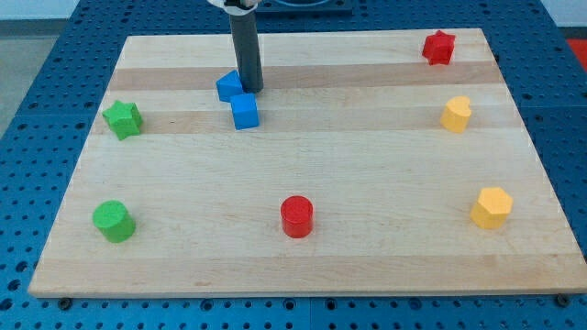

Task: Move the blue cube to the right of the blue triangle

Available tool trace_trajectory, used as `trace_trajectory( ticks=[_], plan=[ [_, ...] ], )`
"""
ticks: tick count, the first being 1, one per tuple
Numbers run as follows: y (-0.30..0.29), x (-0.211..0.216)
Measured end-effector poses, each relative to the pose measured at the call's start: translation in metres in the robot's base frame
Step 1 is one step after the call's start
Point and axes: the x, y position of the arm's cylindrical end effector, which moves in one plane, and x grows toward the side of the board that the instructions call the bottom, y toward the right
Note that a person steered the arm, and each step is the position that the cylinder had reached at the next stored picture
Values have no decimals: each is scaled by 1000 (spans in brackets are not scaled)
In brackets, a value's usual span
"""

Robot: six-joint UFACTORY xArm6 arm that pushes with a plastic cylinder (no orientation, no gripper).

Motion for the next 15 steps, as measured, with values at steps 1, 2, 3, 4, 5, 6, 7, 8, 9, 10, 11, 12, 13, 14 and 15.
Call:
trace_trajectory(
  ticks=[1,2,3,4,5,6,7,8,9,10,11,12,13,14,15],
  plan=[
    [0,-1],
    [0,-1],
    [0,-1],
    [1,45],
    [1,48],
    [5,48],
    [3,46],
    [-27,46],
    [-28,46],
    [-32,46],
    [-55,53],
    [-75,54],
    [-75,101],
    [-71,132],
    [-50,163]
  ],
)
